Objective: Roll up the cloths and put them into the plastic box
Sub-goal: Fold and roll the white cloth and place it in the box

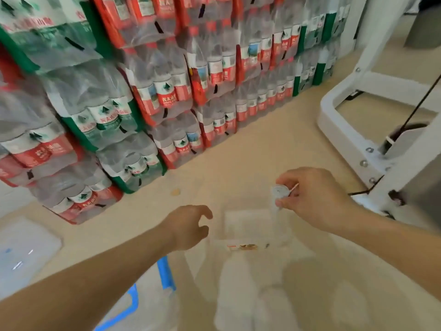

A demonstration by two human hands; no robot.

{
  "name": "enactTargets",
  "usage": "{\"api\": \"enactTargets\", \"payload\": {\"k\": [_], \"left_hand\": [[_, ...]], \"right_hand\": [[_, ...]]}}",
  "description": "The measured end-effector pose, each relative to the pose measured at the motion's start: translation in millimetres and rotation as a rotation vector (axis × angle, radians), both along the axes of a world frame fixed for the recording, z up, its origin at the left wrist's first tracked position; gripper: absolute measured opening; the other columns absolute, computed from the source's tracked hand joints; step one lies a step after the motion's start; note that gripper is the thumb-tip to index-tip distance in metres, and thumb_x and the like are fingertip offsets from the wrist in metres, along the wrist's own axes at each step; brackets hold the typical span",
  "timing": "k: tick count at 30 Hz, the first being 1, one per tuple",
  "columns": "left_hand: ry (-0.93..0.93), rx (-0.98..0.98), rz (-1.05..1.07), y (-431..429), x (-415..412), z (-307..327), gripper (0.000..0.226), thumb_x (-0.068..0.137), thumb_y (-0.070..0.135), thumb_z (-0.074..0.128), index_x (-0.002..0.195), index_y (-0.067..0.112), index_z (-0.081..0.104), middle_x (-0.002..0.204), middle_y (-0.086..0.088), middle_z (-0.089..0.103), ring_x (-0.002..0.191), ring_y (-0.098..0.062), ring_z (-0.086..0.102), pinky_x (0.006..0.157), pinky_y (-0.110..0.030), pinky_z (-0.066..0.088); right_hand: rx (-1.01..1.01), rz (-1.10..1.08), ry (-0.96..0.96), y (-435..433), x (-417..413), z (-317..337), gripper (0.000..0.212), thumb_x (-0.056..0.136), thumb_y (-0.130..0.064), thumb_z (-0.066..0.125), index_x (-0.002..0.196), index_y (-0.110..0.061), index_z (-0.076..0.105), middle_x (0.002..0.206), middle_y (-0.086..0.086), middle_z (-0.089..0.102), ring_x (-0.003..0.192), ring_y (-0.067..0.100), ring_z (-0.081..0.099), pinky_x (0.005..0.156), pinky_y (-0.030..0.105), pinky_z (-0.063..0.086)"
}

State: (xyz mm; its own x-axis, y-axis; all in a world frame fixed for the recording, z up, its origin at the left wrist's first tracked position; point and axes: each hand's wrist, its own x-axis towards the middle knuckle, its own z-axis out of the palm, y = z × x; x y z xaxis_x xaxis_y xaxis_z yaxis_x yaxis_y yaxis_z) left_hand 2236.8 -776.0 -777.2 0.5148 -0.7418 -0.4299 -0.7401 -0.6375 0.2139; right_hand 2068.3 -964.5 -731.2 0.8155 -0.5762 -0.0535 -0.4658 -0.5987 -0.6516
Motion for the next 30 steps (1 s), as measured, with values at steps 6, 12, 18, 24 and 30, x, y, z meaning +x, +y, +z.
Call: {"api": "enactTargets", "payload": {"k": [6, 12, 18, 24, 30], "left_hand": [[0.069, -0.173, 0.169, -7, 15, -76, 0.035, 0.091, 0.019, 0.046, 0.125, 0.020, 0.052, 0.105, 0.001, 0.071, 0.102, -0.018, 0.063, 0.087, -0.026, 0.047], [0.162, -0.263, 0.169, -4, 1, -85, 0.024, 0.086, 0.019, 0.048, 0.099, 0.028, 0.066, 0.085, 0.010, 0.070, 0.082, -0.011, 0.065, 0.079, -0.024, 0.050], [0.365, -0.462, 0.324, -22, 24, -97, 0.064, 0.087, 0.018, 0.057, 0.143, 0.034, 0.029, 0.141, 0.018, 0.035, 0.115, -0.004, 0.047, 0.093, -0.021, 0.045], [0.437, -0.504, 0.396, -34, 30, -97, 0.062, 0.083, 0.015, 0.064, 0.139, 0.029, 0.040, 0.132, 0.006, 0.050, 0.094, -0.009, 0.061, 0.087, -0.027, 0.052], [0.485, -0.549, 0.454, -34, 31, -99, 0.061, 0.080, 0.008, 0.064, 0.135, 0.027, 0.045, 0.129, 0.003, 0.051, 0.093, -0.011, 0.067, 0.084, -0.031, 0.055]], "right_hand": [[0.163, -0.039, 0.096, 13, 53, -116, 0.022, 0.068, -0.002, 0.071, 0.078, -0.020, 0.067, 0.084, 0.004, 0.064, 0.075, 0.026, 0.062, 0.067, 0.034, 0.054], [0.199, -0.106, 0.191, 29, 92, -172, 0.018, 0.073, -0.005, 0.068, 0.085, -0.017, 0.062, 0.089, 0.002, 0.065, 0.081, 0.021, 0.063, 0.072, 0.033, 0.053], [0.264, -0.243, 0.223, 40, 120, -201, 0.018, 0.072, -0.007, 0.062, 0.083, -0.019, 0.053, 0.093, 0.005, 0.061, 0.080, 0.023, 0.060, 0.065, 0.031, 0.049], [0.434, -0.337, 0.204, 39, 135, -205, 0.022, 0.069, -0.010, 0.072, 0.086, -0.018, 0.059, 0.085, -0.004, 0.061, 0.079, 0.017, 0.060, 0.060, 0.024, 0.047], [0.852, -0.515, 0.087, 33, 132, -203, 0.016, 0.072, -0.008, 0.076, 0.072, -0.011, 0.060, 0.065, 0.008, 0.063, 0.049, 0.018, 0.056, 0.050, 0.024, 0.047]]}}
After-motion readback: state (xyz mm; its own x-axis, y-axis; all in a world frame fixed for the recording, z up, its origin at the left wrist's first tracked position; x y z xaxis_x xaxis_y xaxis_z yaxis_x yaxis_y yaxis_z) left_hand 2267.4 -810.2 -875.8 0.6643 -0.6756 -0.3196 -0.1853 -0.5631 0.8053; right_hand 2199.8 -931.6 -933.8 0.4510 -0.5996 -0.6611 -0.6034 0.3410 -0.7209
